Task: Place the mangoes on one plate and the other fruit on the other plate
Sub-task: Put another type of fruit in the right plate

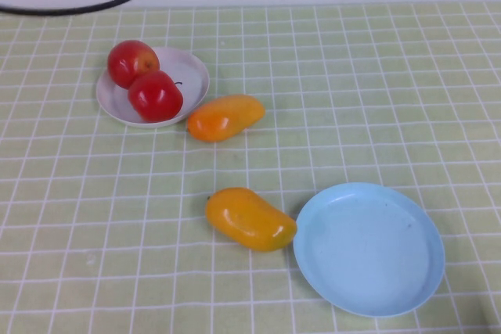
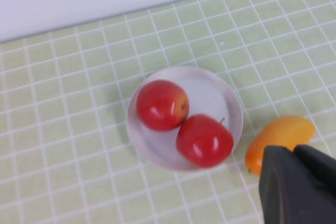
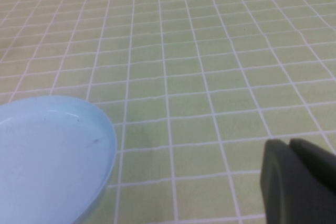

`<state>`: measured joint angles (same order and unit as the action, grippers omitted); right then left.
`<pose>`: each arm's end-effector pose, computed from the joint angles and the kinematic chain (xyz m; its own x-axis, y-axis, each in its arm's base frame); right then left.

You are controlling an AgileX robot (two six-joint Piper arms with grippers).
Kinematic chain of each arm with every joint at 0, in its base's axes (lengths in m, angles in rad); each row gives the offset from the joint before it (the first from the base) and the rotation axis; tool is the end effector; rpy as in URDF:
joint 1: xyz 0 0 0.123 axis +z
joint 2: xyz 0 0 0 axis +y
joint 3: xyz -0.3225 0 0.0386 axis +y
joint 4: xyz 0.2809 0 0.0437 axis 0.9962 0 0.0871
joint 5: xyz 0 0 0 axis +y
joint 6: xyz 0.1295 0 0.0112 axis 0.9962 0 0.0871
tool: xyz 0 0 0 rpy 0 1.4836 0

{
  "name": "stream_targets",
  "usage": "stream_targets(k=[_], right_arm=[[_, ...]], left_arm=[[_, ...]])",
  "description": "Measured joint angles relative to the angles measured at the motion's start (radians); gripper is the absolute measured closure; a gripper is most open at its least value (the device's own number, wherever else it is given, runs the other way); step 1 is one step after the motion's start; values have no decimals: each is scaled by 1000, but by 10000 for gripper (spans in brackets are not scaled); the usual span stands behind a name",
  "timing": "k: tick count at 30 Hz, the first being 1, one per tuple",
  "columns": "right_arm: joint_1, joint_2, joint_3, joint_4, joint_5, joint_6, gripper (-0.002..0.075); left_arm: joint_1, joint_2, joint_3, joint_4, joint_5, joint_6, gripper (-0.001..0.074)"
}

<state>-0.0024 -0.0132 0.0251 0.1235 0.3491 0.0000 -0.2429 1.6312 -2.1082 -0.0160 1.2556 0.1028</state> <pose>0.0835 0.0053 0.1628 -0.2707 0.1164 -0.9556 -0.0069 0.9924 0.1228 0.3757 -0.0951 0.5274 -0.5913 0.2471 -0.7676 0.3111 0.9481 0.0656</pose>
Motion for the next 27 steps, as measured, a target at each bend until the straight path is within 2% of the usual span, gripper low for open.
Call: stream_targets(k=[4,9,18,23,27], right_arm=[[0,0,0,0,0,0,742],[0,0,0,0,0,0,742],[0,0,0,0,0,0,742],[0,0,0,0,0,0,741],[0,0,0,0,0,0,742]], left_arm=[[0,-192,179,16,4,0,735],[0,-430,491,24,-39,-18,735],[0,-955,1118,24,-337,-84,735],[0,-1189,1325,46,-383,-93,735],[0,-1299,1413,50,-385,-125,735]])
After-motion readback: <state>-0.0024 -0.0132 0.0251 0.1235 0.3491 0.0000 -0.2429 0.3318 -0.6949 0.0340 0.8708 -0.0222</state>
